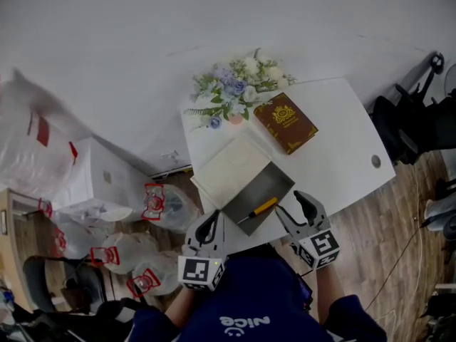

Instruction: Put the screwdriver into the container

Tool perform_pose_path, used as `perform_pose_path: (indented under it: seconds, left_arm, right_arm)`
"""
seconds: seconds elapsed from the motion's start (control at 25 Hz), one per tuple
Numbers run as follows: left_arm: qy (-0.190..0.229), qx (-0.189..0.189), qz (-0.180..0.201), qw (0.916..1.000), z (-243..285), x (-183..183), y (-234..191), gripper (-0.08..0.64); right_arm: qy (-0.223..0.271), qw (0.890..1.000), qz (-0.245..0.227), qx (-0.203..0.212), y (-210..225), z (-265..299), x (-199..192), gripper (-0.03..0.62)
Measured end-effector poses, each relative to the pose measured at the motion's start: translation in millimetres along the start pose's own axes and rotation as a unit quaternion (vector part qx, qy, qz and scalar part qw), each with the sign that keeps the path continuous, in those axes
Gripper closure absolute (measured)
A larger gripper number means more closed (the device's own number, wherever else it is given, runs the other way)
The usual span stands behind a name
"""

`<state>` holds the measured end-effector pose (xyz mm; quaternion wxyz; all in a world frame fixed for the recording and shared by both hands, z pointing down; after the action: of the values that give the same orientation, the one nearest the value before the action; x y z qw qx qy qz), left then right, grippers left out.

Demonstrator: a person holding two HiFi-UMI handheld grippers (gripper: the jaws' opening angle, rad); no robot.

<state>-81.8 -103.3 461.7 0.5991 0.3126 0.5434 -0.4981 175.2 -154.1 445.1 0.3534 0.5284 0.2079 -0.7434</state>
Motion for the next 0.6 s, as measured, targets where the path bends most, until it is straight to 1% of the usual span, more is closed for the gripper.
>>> perform_pose_path:
  seconds: [0.2, 0.36, 0.44, 0.6]
  left_arm:
    - [-0.01, -0.043, 0.007, 0.999, 1.6, -3.4, 9.2, 0.543]
    - [-0.018, -0.063, 0.013, 0.9978, 3.2, -11.4, 9.9, 0.543]
    - [-0.018, -0.069, 0.015, 0.9974, 4.1, -13.5, 8.8, 0.543]
    - [-0.013, -0.08, 0.015, 0.9966, 5.8, -9.1, 8.0, 0.543]
  right_arm:
    - [0.01, 0.997, 0.042, -0.07, -19.2, -26.5, -23.7, 0.341]
    - [0.011, 0.991, 0.06, -0.122, -33.3, -39.4, -37.5, 0.341]
    - [0.013, 0.989, 0.062, -0.135, -37.5, -43.0, -39.1, 0.341]
    - [0.026, 0.988, 0.054, -0.146, -39.1, -47.6, -33.8, 0.342]
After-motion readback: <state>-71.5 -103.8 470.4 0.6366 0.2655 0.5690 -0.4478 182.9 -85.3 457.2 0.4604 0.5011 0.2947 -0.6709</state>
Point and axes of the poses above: the fingertips, and each gripper's own axes: z forward along the fingers, y to its right, x out of its top, the point moved 9 cm from there along -z, backward along the fingers, and after that the axes turned 3 degrees about x, right-handed, at the moved point
